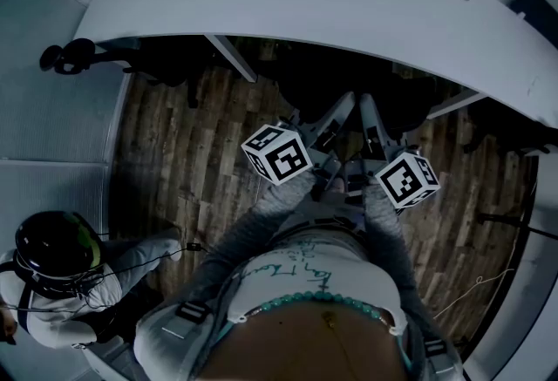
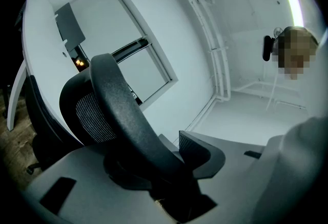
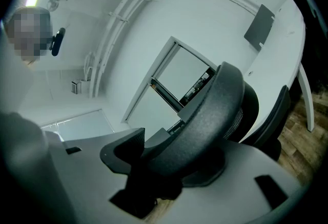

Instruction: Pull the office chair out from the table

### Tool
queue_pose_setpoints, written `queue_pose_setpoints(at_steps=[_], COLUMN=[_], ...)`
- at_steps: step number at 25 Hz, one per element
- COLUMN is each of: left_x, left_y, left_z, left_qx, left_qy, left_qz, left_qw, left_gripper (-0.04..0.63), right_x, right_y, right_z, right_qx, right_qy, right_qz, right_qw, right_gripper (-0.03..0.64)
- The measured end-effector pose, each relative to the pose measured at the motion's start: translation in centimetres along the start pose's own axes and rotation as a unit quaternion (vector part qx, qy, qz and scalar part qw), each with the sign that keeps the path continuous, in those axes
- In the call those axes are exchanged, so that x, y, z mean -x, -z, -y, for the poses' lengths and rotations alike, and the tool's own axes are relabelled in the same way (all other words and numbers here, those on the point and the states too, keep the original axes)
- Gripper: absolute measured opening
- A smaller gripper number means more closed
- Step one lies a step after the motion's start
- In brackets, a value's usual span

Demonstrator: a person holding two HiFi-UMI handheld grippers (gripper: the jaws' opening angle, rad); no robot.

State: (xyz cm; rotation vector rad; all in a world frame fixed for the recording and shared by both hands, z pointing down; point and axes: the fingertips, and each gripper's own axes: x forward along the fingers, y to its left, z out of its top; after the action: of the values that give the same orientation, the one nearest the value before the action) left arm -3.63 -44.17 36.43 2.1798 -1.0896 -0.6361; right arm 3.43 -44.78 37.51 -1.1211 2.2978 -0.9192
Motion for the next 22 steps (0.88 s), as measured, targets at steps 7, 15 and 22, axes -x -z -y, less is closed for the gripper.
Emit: queue_pose_setpoints(at_steps=[7, 15, 22], left_x=[0.7, 1.4, 1.6], left_y=[0.3, 1.0, 1.4], left_z=[0.8, 1.4, 1.5], left_qx=[0.003, 0.003, 0.003], left_qy=[-0.002, -0.005, -0.009], left_qz=[0.0, 0.003, 0.008], left_qw=[1.0, 1.0, 0.9999], left_gripper=[0.184, 0.186, 0.186], right_x=[0.9, 2.1, 2.6], right_y=[0.1, 0.3, 0.4], right_z=[-0.6, -0.7, -0.6], right_qx=[-0.005, -0.006, -0.009], right_qy=[-0.001, -0.002, -0.007], right_qz=[0.002, -0.001, -0.004], right_qw=[1.0, 1.0, 1.0], right_gripper=[0.227, 0.227, 0.222])
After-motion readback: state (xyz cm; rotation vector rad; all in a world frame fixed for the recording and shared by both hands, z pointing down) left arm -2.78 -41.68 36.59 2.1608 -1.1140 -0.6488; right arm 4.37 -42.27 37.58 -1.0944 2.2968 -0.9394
